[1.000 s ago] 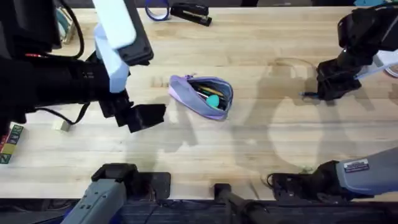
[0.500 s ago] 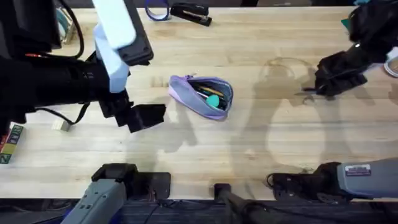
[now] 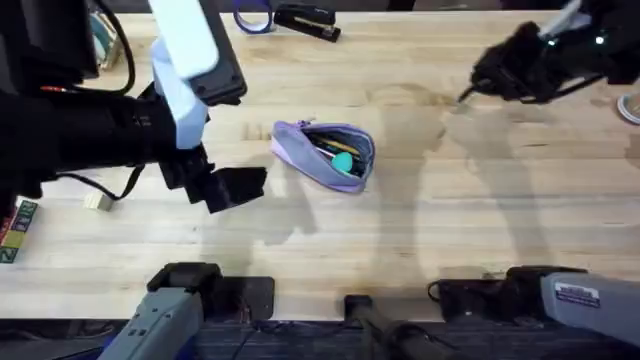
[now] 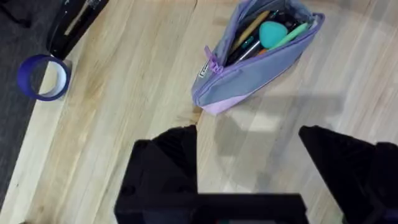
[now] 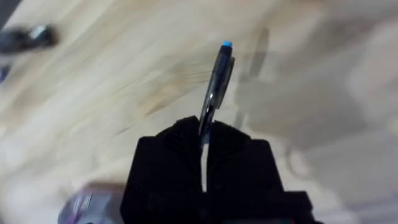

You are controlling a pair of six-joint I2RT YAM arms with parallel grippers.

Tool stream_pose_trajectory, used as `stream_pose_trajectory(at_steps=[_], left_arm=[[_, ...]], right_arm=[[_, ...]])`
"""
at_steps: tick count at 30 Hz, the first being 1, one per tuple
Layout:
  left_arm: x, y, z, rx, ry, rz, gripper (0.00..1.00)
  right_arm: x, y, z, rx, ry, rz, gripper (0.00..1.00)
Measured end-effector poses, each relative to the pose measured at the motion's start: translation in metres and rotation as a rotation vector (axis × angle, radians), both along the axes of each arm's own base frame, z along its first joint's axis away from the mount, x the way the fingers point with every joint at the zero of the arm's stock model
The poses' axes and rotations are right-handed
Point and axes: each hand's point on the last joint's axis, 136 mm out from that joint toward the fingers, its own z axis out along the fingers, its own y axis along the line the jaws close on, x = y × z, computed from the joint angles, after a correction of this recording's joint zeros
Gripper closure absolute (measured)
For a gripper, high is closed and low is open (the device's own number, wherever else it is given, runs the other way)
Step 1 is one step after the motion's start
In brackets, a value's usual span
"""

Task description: Unzip the bag, pick up the pens from the table one at a time and place them inside, then zip the bag closed.

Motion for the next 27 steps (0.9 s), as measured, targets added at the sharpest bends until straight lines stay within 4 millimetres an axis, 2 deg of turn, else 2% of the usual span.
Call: stream_pose_trajectory(at_steps=[5, 11, 20, 27], left_arm=[[0.000, 0.000, 0.000, 0.000, 0.000, 0.000, 0.007], [0.000, 0.000, 0.000, 0.000, 0.000, 0.000, 0.007], [0.000, 0.000, 0.000, 0.000, 0.000, 0.000, 0.008], [0.000, 0.000, 0.000, 0.000, 0.000, 0.000, 0.007]], right_arm=[[0.010, 0.059, 0.021, -0.005, -0.137, 0.323, 0.969], [-0.008, 0.132, 0.032, -0.028, -0.254, 0.767, 0.969], [-0.041, 0.192, 0.034, -0.146, -0.385, 1.188, 0.969], [-0.070, 0.224, 0.030, -0.239, -0.458, 1.455, 0.969]])
